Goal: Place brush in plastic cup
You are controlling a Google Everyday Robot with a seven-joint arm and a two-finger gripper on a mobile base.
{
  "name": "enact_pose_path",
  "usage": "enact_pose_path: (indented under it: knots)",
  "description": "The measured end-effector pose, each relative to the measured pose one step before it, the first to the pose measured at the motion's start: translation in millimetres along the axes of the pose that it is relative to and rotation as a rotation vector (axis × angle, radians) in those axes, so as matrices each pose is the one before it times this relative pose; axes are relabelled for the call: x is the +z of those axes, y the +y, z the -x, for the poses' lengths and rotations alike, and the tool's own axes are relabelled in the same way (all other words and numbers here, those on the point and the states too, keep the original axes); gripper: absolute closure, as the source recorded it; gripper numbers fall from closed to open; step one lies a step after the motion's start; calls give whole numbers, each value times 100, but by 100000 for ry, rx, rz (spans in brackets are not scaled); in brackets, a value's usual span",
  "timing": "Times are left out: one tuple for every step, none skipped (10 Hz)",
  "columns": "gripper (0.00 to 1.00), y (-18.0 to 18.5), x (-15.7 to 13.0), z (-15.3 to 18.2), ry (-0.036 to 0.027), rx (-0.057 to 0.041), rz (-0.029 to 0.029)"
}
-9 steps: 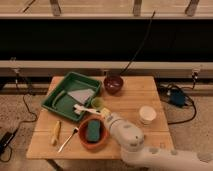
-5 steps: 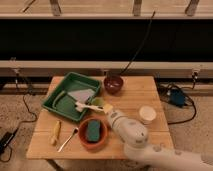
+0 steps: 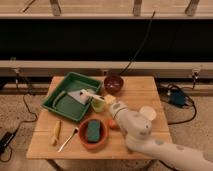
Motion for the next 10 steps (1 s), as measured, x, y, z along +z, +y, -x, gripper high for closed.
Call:
enact_pose_path:
  knots:
    - [100,-554,-241,-447,509,114,-1407]
    - [100,-337,-379,-332,445,53,-1349]
    - [100,-179,-459,-198,304,15,-816]
    - [100,-49,-626,-96,128,29,-564]
    - [100,109,-847,107,-145,82,-227]
    - [100,315,-1032,188,9,308,346]
    - [100,498,-659,112,113,436,583]
    - [100,490,-587,-126,521,425,698]
    - [100,278,-272,63,-20,220,545]
    - [100,370,-194,28,70,149,800]
